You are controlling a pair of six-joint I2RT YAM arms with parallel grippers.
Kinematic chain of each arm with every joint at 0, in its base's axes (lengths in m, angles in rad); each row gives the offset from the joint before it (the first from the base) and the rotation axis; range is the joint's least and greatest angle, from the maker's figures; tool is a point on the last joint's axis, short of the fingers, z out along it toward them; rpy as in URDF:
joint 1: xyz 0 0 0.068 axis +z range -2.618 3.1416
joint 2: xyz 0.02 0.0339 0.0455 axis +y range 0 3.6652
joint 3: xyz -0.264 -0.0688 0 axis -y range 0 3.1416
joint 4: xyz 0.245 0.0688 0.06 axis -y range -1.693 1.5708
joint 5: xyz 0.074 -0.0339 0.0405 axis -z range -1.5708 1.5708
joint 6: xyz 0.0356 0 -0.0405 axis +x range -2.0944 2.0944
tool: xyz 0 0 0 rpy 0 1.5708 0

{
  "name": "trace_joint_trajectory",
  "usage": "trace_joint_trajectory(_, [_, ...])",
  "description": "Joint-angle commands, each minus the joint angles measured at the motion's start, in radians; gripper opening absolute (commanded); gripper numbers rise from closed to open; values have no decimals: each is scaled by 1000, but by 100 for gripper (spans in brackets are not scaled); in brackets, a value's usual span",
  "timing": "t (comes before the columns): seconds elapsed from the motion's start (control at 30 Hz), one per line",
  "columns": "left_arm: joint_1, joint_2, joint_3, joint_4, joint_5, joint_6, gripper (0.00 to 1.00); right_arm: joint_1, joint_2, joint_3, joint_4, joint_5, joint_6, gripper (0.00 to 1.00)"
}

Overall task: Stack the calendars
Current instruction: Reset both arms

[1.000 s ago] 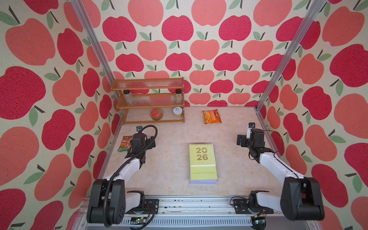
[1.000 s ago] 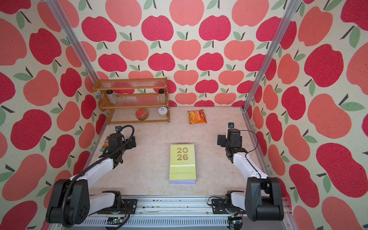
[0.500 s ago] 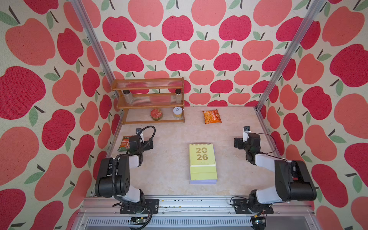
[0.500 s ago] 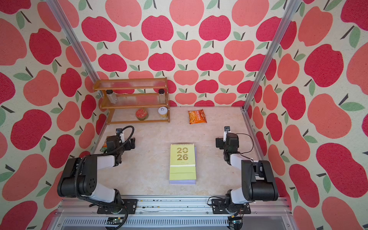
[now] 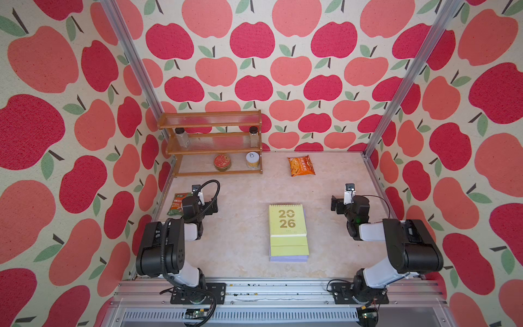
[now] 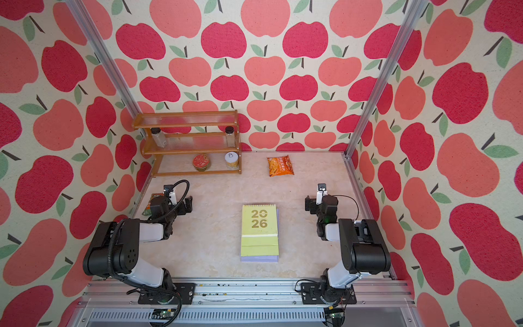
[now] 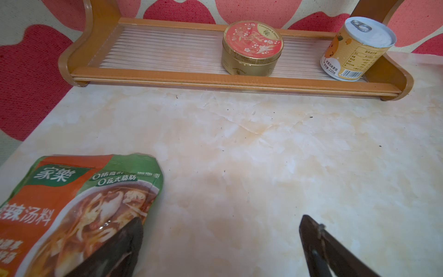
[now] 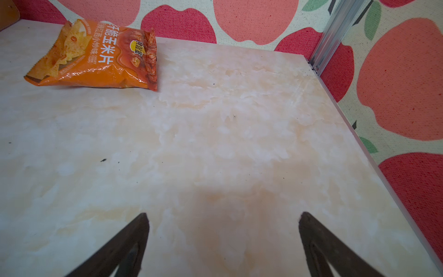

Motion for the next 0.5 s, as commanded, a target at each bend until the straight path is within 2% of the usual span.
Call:
trace_joint_trajectory(0.0, [-2, 5, 22, 17, -25, -14, 99, -4, -13, 6, 24, -15, 9, 99])
trace_joint_trajectory(0.47, [-3, 6, 23, 18, -32, -15, 99, -4, -12, 7, 23, -15, 9, 99])
